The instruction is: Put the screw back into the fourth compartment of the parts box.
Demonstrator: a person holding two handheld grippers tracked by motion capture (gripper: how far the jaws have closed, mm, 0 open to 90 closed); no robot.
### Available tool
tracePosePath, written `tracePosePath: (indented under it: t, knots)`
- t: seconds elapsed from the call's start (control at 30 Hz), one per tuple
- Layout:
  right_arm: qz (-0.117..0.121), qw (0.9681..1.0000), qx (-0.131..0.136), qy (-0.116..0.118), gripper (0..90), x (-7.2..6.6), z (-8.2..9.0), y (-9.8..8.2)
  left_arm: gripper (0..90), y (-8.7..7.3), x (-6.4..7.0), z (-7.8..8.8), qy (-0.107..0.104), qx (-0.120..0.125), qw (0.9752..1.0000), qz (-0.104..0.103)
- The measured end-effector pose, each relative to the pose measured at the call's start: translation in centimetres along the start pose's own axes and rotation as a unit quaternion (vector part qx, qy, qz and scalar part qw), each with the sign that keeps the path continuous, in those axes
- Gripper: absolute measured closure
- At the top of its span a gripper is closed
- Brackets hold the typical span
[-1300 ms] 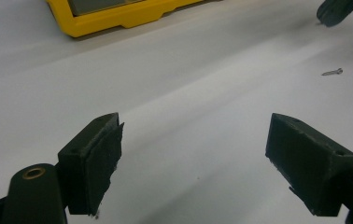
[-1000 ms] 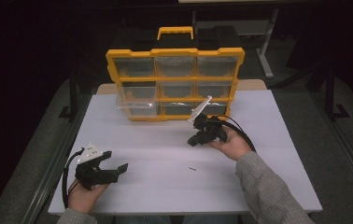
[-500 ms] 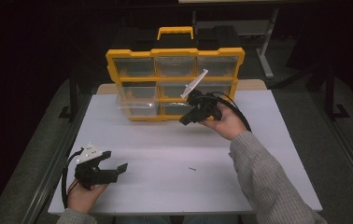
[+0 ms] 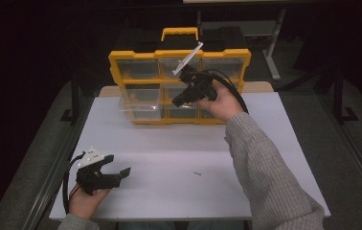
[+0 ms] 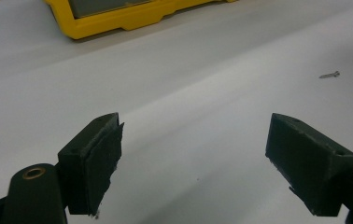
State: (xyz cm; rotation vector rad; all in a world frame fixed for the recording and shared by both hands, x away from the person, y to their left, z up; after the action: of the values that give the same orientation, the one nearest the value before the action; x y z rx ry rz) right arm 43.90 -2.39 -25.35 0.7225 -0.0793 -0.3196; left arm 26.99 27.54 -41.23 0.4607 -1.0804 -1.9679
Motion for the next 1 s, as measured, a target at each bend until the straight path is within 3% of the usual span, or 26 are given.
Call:
tracePosePath:
  t: [0.17, 0.2, 0.33, 0.5, 0.63, 0.73, 0.77, 0.83, 1.0]
  knots:
    - [0.006, 0.9999, -0.008, -0.007, 86.1, 0.3, -0.1, 1.8, 17.9, 0.0, 0.2, -0.1, -0.002, 0.01, 0.9999, 0.013]
    - [0.007, 0.9999, -0.009, -0.009, 86.1, 0.3, -0.1, 2.2, 17.9, 0.0, 0.0, 0.0, -0.001, -0.002, 1.0, 0.001]
    - [0.009, 0.9998, -0.011, -0.011, 86.1, 0.0, -0.3, 4.0, 17.9, -0.1, -0.2, 0.1, 0.0, -0.005, 1.0, -0.005]
    - [0.021, 0.9996, -0.013, -0.012, 86.1, -0.3, -1.1, 6.0, 17.9, 0.0, -0.2, 0.1, -0.001, -0.005, 1.0, 0.001]
    - [0.018, 0.9997, -0.015, -0.008, 86.1, -0.6, -2.4, 7.3, 17.9, 0.0, -0.2, 0.1, -0.001, -0.005, 1.0, -0.002]
    - [0.015, 0.9997, -0.017, -0.006, 86.1, -0.7, -3.3, 7.8, 17.9, 0.0, -0.1, 0.1, -0.002, -0.002, 1.0, 0.001]
    - [0.013, 0.9997, -0.018, -0.004, 86.0, -0.8, -3.7, 8.0, 17.9, 0.0, 0.0, 0.0, -0.003, 0.007, 0.9999, 0.011]
    - [0.013, 0.9997, -0.02, -0.005, 86.1, -0.8, -4.4, 8.1, 17.9, 0.0, -0.1, 0.1, -0.003, 0.0, 1.0, 0.001]
    - [0.007, 0.9995, -0.029, -0.003, 86.1, -0.7, -6.0, 8.1, 17.9, 0.0, 0.0, 0.0, -0.004, 0.001, 1.0, 0.006]
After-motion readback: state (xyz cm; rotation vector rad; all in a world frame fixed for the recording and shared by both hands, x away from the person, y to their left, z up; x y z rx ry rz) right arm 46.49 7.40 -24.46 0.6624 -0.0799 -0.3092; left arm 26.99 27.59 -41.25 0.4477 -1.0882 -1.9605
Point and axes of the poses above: each handheld gripper's, and its own axes: z roughly backward along the jaws, y roughly out of its top, x roughly to its right, the point moved 2 cm from there along -z, roughly forward along the jaws, and after that the axes turned 1 degree about x, right-handed, at the moved point
